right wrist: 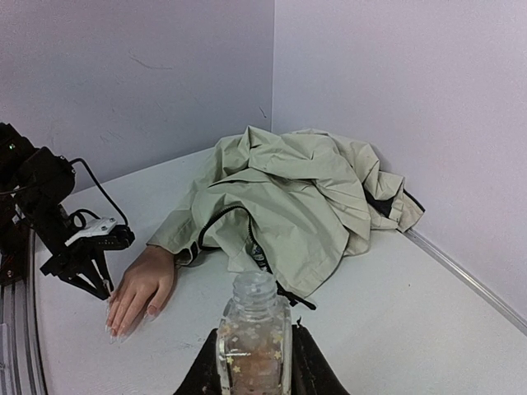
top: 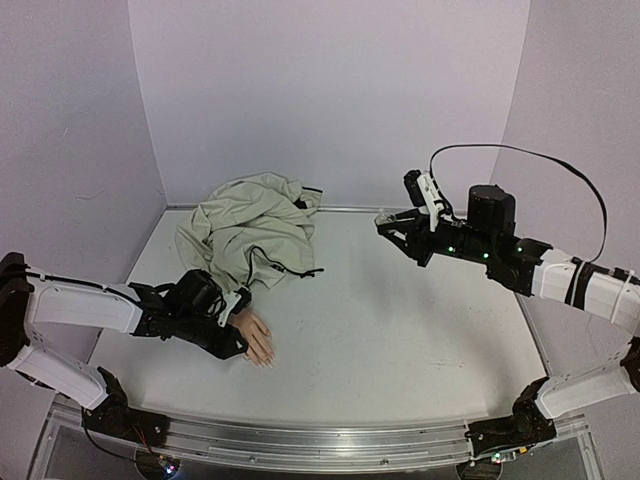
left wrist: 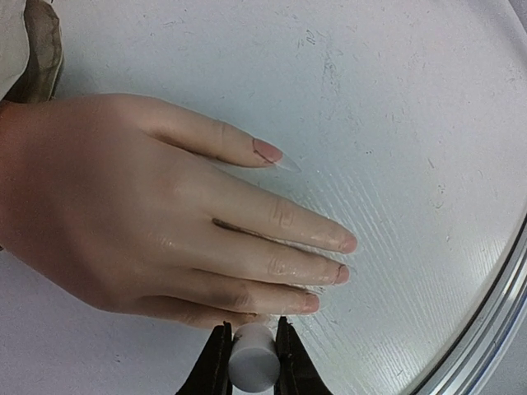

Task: Paint the nails

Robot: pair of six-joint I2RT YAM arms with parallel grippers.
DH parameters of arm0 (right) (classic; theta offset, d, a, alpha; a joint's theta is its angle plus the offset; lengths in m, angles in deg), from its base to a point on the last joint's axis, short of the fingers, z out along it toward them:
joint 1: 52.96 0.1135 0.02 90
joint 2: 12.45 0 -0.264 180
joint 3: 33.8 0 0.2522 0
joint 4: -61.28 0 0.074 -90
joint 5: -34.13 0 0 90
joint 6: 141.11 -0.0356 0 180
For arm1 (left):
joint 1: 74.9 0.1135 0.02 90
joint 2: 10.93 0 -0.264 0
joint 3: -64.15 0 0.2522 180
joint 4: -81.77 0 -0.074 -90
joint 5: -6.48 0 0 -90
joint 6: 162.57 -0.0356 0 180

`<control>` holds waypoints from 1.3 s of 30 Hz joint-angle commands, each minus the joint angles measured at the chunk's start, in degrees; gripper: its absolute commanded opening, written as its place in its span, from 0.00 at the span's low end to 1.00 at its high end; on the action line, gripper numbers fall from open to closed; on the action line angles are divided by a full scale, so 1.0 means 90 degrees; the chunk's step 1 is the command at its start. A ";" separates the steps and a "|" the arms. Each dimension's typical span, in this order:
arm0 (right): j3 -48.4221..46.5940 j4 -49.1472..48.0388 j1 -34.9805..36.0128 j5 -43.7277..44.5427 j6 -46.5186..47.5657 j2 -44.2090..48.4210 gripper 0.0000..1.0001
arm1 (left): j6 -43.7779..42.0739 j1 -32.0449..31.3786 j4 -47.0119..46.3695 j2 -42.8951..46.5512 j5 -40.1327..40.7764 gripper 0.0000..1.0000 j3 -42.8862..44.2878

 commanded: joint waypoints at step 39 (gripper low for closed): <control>-0.0223 -0.0373 0.0012 -0.0110 -0.0039 0.0045 0.00 | -0.0058 -0.0044 -0.0038 0.0086 -0.0377 0.00 0.0251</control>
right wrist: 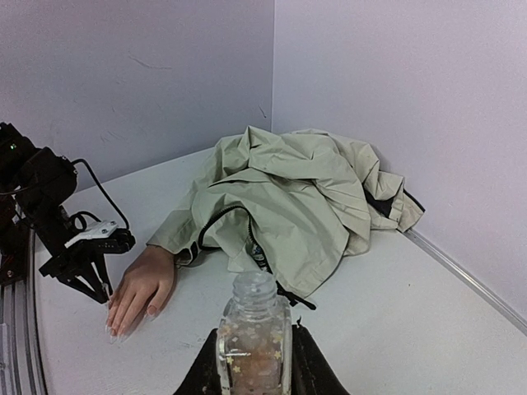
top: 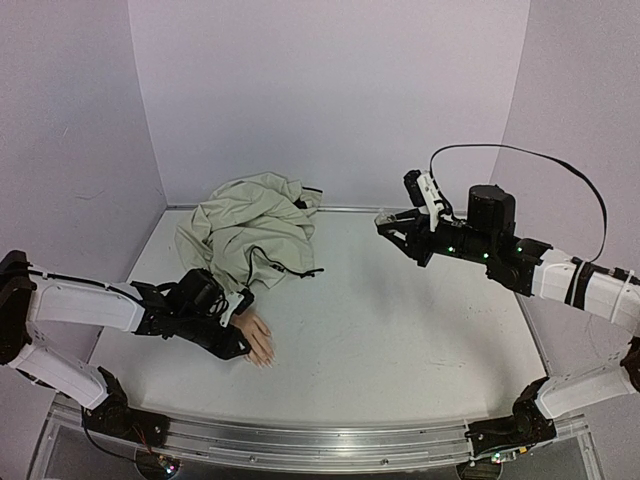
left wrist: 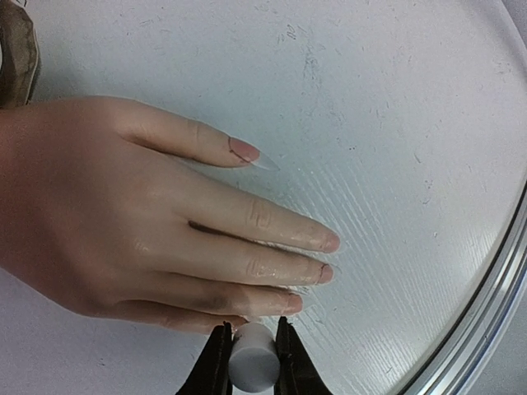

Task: Paint the nails

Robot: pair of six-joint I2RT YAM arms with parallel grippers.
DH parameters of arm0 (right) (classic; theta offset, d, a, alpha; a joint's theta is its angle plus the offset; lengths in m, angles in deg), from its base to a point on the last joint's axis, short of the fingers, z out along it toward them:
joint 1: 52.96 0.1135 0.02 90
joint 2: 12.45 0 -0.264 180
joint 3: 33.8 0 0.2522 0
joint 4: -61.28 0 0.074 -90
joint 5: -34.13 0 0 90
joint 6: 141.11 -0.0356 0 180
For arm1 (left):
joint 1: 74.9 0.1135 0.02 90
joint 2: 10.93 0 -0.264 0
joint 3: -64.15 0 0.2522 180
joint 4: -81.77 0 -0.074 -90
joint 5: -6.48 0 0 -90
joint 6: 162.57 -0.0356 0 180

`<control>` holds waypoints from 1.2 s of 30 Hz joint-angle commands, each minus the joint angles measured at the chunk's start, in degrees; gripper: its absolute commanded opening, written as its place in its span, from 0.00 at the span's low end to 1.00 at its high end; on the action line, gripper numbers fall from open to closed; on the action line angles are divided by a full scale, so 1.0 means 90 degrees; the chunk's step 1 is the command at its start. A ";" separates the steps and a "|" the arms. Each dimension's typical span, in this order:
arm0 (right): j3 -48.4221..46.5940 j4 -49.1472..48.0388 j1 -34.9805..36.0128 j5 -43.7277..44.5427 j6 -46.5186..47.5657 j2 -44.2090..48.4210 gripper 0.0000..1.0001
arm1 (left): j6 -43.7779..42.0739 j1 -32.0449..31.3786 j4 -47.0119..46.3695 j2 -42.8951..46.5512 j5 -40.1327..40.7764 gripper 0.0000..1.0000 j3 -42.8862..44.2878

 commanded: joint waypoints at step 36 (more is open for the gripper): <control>-0.0218 -0.0373 0.0013 -0.0120 -0.0039 0.0065 0.00 | -0.0043 -0.0030 0.0084 0.0198 0.0317 0.00 0.0272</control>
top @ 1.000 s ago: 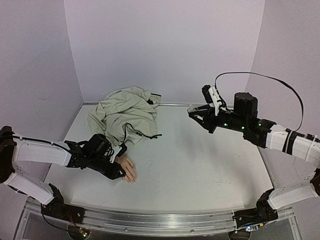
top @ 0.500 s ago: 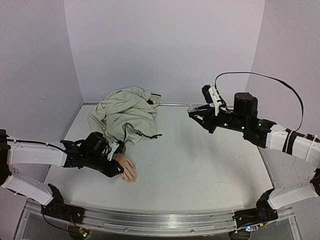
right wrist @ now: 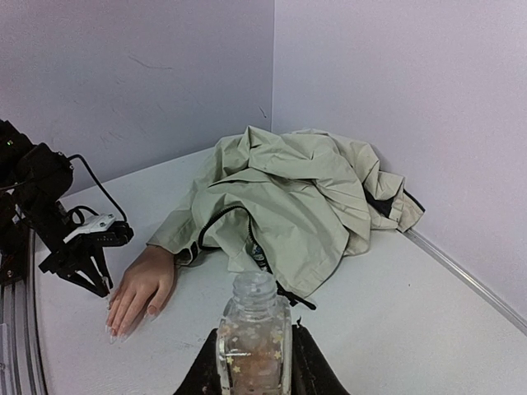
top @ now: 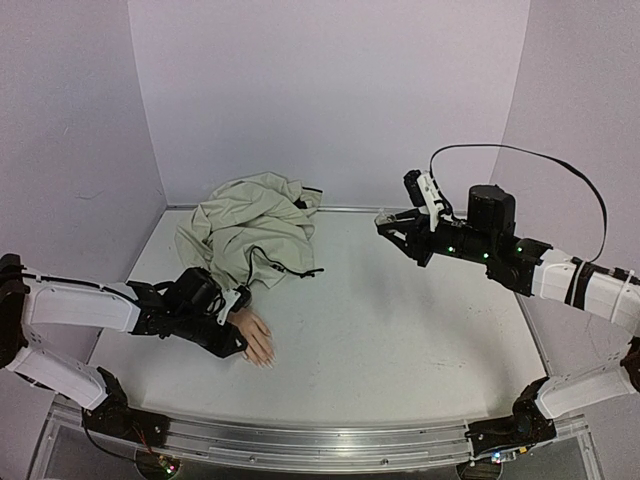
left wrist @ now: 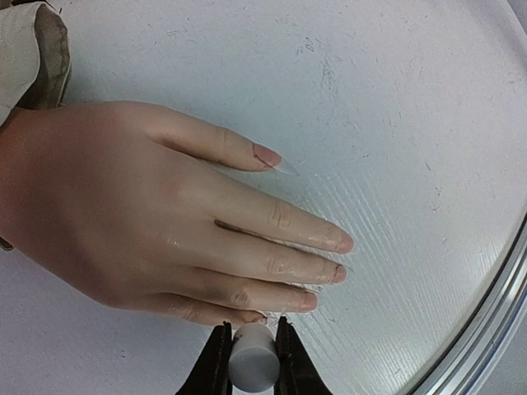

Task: Paint the nails

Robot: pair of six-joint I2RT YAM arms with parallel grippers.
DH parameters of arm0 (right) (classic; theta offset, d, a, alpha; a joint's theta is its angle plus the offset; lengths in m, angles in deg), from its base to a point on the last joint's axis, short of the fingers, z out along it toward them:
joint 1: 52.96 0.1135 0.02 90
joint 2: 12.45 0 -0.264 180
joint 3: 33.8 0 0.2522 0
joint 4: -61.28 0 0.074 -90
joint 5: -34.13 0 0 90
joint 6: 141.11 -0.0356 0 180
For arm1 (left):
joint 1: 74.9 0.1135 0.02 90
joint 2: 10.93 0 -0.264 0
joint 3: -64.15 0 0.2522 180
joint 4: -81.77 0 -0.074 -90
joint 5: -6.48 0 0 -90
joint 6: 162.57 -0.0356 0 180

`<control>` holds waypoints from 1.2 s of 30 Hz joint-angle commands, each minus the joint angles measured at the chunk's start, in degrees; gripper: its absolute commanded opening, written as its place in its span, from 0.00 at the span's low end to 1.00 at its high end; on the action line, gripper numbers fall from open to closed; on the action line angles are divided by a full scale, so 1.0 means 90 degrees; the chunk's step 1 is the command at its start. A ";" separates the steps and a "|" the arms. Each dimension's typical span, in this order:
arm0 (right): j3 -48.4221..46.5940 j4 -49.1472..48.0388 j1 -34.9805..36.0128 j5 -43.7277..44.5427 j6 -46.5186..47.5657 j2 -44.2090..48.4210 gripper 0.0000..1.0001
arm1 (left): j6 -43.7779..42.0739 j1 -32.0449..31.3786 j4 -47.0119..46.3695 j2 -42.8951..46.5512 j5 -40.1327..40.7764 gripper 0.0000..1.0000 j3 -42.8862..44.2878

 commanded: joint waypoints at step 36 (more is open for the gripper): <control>-0.0252 -0.0373 0.0012 -0.0109 -0.0028 0.0028 0.00 | -0.0164 -0.0036 -0.0167 -0.0373 -0.0350 0.00 0.0370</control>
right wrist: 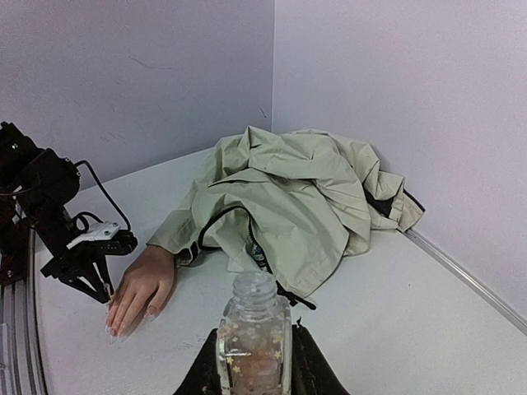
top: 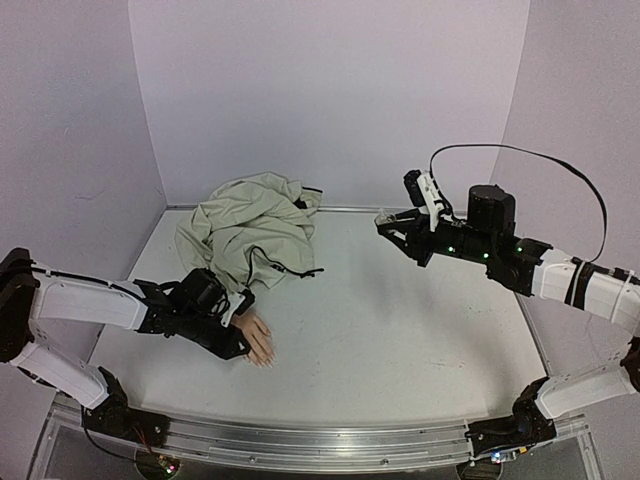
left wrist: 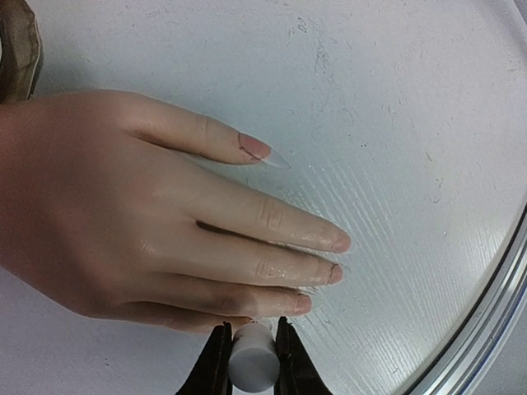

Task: Paint the nails

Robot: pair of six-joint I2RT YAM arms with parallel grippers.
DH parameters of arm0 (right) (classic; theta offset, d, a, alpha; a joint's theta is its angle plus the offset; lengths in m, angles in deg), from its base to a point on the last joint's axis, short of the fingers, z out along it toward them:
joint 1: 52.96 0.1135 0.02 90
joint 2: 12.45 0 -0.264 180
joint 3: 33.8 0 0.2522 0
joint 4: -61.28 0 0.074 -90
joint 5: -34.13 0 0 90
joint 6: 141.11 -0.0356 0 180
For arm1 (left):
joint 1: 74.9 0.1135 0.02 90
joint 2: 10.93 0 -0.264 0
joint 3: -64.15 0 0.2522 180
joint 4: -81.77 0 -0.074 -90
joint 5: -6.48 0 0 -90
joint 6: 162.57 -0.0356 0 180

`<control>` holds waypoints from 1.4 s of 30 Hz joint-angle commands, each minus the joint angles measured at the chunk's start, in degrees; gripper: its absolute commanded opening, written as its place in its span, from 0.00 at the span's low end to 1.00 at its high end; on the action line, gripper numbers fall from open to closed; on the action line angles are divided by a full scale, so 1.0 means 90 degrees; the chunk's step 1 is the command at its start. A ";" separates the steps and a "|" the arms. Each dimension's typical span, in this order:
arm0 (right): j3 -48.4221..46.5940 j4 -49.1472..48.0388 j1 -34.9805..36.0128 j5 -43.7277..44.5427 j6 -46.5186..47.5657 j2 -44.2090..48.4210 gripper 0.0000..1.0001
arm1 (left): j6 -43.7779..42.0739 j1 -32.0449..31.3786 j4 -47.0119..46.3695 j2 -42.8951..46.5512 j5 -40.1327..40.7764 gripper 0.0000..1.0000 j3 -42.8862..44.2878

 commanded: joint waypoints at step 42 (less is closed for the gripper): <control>-0.0223 -0.0373 0.0012 -0.0129 -0.0039 0.0045 0.00 | 0.0089 -0.0085 0.0063 0.0300 0.0330 0.00 0.0202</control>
